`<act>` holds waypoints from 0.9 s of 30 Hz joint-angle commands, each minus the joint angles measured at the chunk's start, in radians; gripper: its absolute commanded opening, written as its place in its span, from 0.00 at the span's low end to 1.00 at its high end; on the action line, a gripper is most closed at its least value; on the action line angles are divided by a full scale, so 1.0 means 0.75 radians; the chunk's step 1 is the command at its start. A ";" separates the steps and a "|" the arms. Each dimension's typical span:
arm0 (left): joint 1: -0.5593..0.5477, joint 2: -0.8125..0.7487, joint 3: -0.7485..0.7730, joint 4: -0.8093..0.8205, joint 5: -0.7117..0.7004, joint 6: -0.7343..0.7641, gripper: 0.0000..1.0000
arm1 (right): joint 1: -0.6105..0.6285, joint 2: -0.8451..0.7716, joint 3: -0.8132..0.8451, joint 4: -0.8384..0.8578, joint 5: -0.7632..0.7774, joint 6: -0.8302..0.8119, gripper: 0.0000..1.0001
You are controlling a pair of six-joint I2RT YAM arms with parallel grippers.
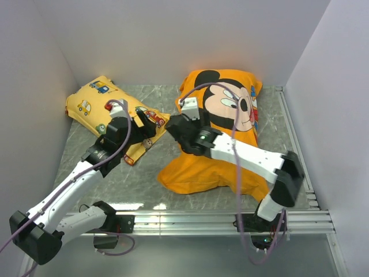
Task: Remove the pillowcase from the pillow
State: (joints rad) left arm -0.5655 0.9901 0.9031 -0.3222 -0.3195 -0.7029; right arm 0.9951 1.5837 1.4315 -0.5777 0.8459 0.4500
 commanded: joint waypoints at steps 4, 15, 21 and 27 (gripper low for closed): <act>0.106 -0.054 -0.032 0.090 0.135 -0.038 0.99 | -0.008 0.271 0.043 -0.452 0.391 0.263 1.00; 0.110 0.187 0.005 0.374 0.385 -0.051 0.99 | -0.175 0.280 -0.043 -0.355 0.255 0.180 0.00; 0.089 0.457 0.105 0.550 0.516 -0.026 0.99 | -0.271 -0.258 -0.109 -0.158 -0.080 0.032 0.00; 0.093 0.708 0.260 0.665 0.543 0.013 0.99 | -0.388 -0.563 -0.082 -0.099 -0.324 -0.011 0.00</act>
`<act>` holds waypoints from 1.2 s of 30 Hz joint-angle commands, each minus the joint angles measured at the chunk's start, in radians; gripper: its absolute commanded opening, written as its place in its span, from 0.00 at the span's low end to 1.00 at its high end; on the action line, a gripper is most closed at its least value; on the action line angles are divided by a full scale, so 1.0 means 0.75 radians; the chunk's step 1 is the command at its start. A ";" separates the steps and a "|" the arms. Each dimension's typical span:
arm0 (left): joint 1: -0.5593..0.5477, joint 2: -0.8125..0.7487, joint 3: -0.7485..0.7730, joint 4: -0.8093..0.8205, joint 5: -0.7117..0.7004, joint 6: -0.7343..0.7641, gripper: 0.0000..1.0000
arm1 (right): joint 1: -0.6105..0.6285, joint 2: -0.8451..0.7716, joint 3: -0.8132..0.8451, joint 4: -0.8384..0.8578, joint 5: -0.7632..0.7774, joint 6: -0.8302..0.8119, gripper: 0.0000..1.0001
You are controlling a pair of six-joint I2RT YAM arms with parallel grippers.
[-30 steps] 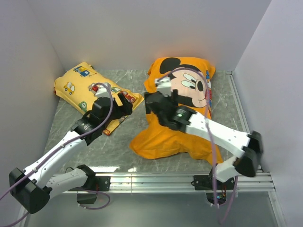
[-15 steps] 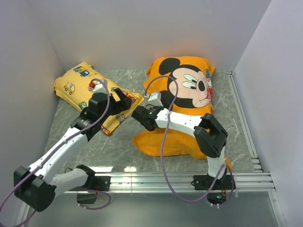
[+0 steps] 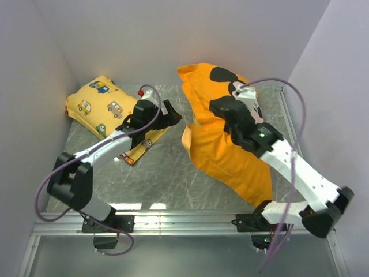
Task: Remove the pillowcase from the pillow
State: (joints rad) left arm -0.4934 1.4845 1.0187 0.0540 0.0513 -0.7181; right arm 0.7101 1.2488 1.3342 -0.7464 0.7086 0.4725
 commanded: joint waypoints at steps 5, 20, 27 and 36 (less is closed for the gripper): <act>0.018 0.193 0.249 0.255 0.060 0.031 0.99 | -0.081 -0.231 0.062 0.118 -0.249 -0.049 0.00; 0.020 0.479 0.478 0.448 0.171 -0.059 0.99 | -0.163 -0.368 0.129 0.091 -0.448 -0.068 0.00; 0.018 0.571 0.633 0.460 0.179 -0.071 0.64 | -0.163 -0.391 0.123 0.109 -0.454 -0.074 0.00; -0.064 0.148 0.546 0.245 -0.039 0.295 0.00 | -0.161 -0.477 0.097 0.226 -0.344 -0.115 0.00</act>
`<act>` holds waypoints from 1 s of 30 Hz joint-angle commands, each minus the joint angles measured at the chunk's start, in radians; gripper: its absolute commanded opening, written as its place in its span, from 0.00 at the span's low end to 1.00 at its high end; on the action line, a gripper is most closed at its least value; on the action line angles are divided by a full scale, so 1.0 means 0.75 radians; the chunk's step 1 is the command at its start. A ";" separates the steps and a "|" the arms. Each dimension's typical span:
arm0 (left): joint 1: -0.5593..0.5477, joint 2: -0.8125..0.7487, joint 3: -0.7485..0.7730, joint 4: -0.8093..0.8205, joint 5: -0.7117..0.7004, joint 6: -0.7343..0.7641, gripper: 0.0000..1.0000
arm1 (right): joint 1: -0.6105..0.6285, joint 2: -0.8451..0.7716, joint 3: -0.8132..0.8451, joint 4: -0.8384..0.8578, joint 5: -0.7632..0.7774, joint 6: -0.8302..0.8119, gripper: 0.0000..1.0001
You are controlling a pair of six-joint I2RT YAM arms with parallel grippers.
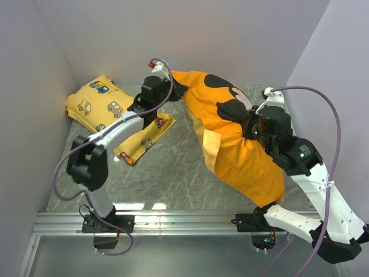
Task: Remove the pillowcase from the pillow
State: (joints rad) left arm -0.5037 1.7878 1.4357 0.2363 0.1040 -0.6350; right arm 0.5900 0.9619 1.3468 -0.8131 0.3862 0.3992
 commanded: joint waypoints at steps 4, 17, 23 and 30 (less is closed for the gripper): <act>-0.163 -0.583 -0.092 -0.076 -0.218 0.319 0.00 | -0.003 -0.129 0.049 0.385 0.146 0.010 0.00; -0.733 -0.917 0.070 -0.456 -0.551 0.552 0.00 | -0.005 -0.094 0.131 0.385 0.376 0.065 0.00; -1.019 -0.852 0.106 -0.505 -0.723 0.581 0.00 | -0.103 0.057 0.135 0.303 0.510 0.055 0.01; -1.237 -0.672 0.307 -0.575 -0.889 0.577 0.00 | -0.290 0.123 0.147 0.303 0.352 0.100 0.00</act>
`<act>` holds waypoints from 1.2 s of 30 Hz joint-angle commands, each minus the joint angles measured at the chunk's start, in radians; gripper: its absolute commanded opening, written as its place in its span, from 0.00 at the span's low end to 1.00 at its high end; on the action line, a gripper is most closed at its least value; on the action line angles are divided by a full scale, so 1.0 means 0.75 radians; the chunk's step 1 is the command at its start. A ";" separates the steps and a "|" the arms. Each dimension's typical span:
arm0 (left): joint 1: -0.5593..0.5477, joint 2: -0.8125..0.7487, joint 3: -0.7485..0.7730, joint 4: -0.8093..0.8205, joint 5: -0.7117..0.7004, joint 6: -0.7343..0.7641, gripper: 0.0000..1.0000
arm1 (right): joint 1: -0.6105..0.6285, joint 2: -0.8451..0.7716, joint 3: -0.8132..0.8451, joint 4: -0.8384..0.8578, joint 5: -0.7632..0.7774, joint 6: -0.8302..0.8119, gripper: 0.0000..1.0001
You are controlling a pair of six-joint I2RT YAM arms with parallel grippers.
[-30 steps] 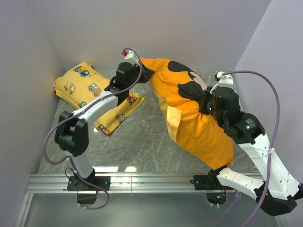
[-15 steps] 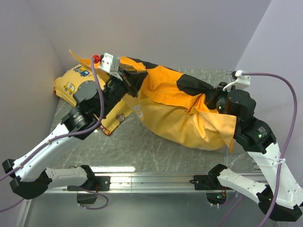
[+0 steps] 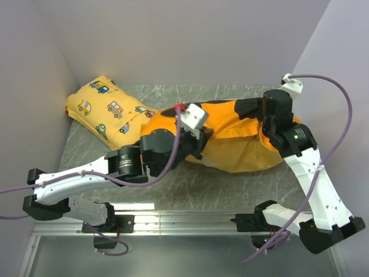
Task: Remove the pillowcase from the pillow
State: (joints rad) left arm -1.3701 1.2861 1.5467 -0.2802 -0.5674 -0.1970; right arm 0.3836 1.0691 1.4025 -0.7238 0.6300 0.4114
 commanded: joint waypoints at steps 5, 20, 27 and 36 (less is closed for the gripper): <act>-0.071 0.044 0.267 0.128 -0.112 -0.064 0.01 | -0.027 -0.002 0.105 0.202 0.031 0.059 0.01; 0.988 0.537 0.147 0.147 0.912 -0.793 0.00 | -0.100 1.112 0.355 0.116 -0.298 -0.009 0.16; 1.062 0.780 0.155 0.163 0.930 -0.827 0.00 | -0.111 1.071 0.457 0.135 -0.290 -0.041 0.76; 1.127 1.001 0.290 0.114 0.943 -0.846 0.01 | -0.096 0.702 0.699 0.098 -0.290 -0.113 0.92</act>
State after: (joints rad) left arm -0.5343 1.9594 1.7535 -0.1303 0.1127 -0.8181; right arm 0.2832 1.7130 1.8378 -0.6422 0.4541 0.3214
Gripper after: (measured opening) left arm 0.022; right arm 0.920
